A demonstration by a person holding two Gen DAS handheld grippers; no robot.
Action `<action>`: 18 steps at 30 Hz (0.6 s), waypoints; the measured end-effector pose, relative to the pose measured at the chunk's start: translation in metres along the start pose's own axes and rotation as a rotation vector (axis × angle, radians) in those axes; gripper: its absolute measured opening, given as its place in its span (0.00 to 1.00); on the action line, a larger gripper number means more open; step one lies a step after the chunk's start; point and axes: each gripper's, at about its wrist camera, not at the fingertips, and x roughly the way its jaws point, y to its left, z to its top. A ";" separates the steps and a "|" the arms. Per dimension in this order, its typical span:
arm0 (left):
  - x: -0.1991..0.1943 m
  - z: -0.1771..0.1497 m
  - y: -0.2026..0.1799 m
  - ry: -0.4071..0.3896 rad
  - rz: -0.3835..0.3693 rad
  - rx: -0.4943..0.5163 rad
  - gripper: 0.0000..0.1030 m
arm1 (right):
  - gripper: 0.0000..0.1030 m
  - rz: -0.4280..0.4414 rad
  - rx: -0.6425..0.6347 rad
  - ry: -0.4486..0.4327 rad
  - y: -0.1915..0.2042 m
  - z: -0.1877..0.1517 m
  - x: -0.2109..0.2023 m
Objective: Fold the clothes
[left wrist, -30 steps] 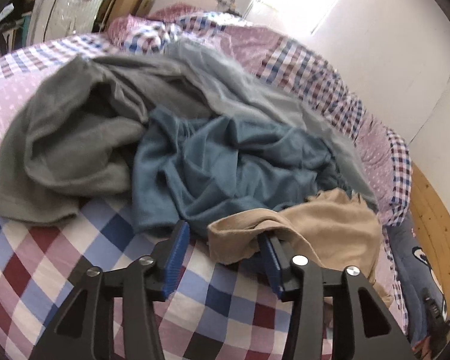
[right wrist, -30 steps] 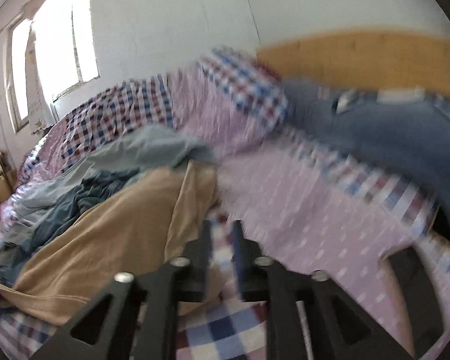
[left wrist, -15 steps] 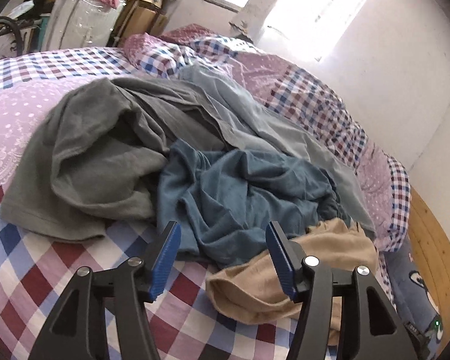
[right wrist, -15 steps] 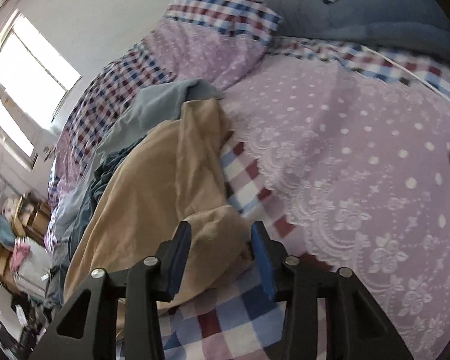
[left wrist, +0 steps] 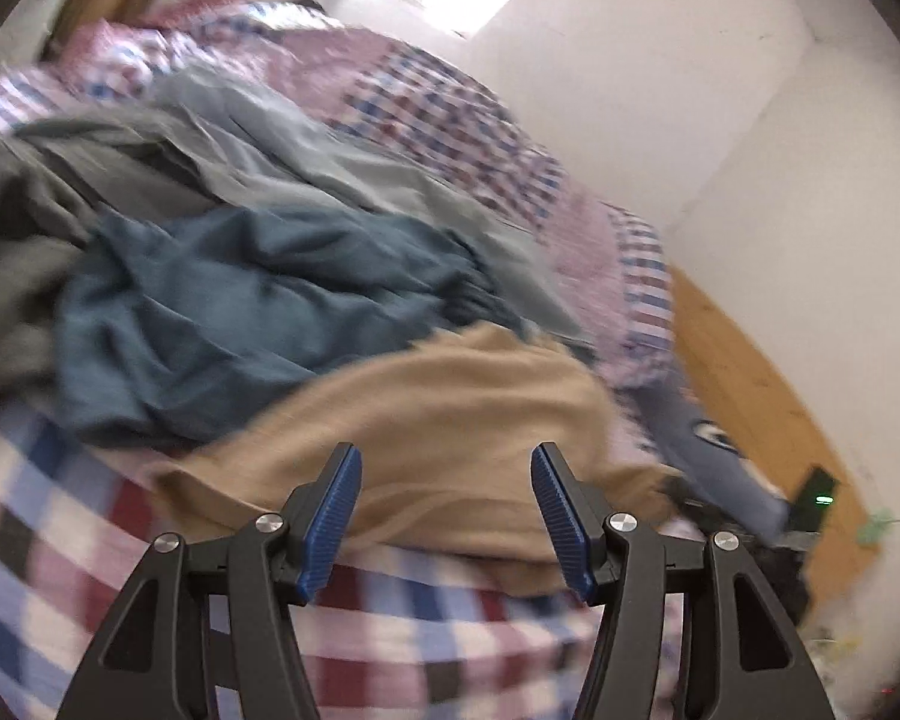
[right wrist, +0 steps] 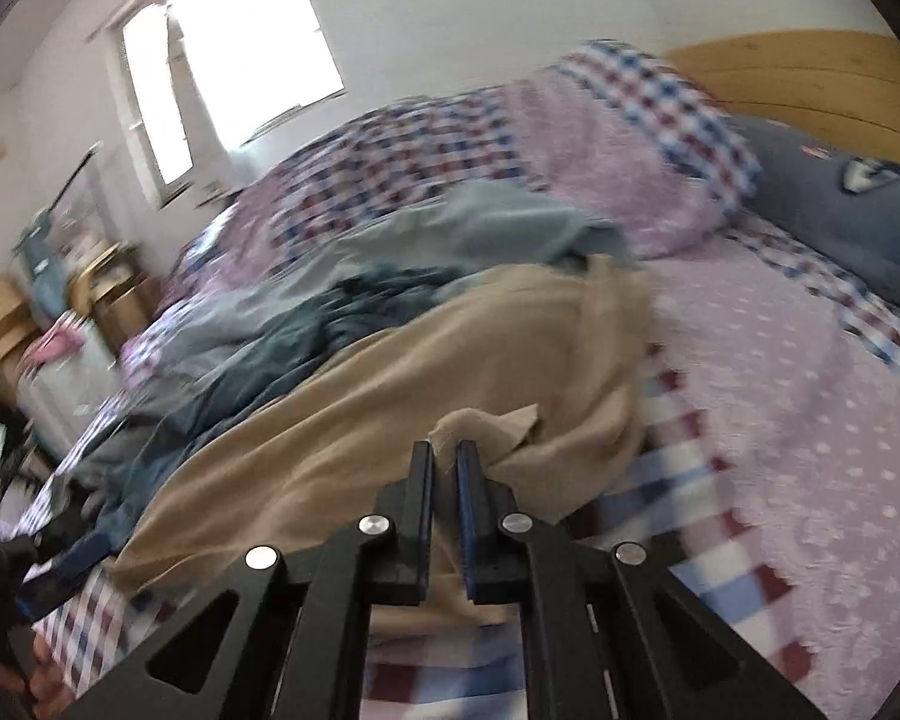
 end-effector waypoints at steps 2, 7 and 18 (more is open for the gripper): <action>0.004 -0.002 0.000 0.028 -0.058 -0.034 0.61 | 0.06 0.051 -0.062 0.019 0.018 -0.007 0.003; 0.020 -0.006 0.000 0.115 -0.163 -0.099 0.61 | 0.06 0.177 -0.217 0.067 0.064 -0.025 0.012; 0.041 -0.018 -0.014 0.196 -0.230 -0.107 0.61 | 0.06 0.400 -0.329 0.179 0.089 -0.049 0.010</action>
